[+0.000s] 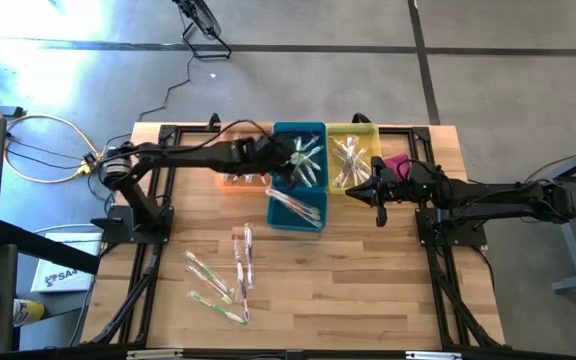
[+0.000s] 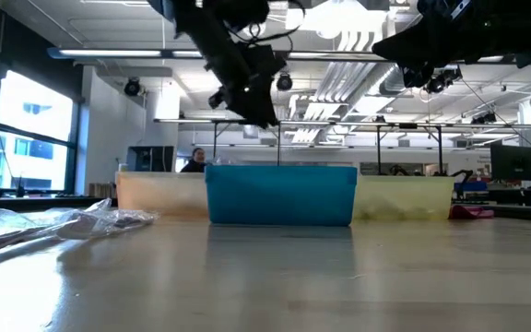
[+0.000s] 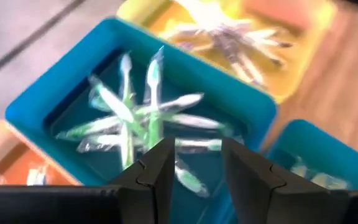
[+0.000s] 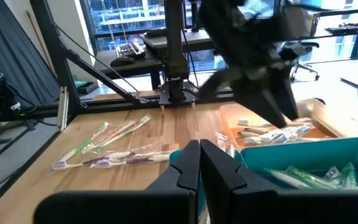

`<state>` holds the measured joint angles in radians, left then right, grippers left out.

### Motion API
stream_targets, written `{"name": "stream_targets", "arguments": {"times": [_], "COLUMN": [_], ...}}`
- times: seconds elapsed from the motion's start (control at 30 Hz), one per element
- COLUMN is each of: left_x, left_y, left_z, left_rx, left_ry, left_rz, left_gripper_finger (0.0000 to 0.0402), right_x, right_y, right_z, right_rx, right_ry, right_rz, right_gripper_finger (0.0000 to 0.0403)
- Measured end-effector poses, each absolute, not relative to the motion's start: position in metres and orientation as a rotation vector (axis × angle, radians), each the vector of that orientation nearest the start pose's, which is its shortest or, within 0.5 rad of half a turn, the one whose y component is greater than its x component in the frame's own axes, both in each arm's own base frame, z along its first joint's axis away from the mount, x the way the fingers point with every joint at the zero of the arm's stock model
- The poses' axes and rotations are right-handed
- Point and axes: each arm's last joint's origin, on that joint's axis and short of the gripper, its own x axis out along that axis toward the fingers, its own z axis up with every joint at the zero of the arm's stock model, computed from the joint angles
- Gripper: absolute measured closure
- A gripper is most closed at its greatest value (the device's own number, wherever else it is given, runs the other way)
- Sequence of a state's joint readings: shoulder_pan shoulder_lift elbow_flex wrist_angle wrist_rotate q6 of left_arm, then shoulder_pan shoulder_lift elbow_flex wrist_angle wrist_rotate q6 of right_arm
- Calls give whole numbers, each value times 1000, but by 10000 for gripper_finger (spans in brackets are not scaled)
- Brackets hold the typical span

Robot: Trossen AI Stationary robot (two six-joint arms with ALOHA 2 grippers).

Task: Pick & Place Toothbrushes
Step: Put the violet toothbrush into the yellow bin

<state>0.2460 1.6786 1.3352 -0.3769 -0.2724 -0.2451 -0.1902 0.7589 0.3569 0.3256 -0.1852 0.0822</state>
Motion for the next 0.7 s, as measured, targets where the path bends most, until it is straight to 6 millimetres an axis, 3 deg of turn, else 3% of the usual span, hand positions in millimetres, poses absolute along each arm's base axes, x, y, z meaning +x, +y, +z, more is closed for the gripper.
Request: {"name": "stream_targets", "arguments": {"times": [0.17,0.5,0.7], "left_x": [334,250,222], "left_y": [66,-3,-30], "left_z": [272,234,232], "left_rx": [-138,-198,-489], "left_ry": [599,378,164], "left_rz": [410,127,5], "left_gripper_finger": [274,274,274], "right_x": [171,171,171], "right_y": [-27,-28,-28], "right_z": [237,237,237], "right_rx": [98,97,97], "right_ry": [79,78,75], "right_rz": [-7,-9,-10], "right_gripper_finger": [398,398,398]}}
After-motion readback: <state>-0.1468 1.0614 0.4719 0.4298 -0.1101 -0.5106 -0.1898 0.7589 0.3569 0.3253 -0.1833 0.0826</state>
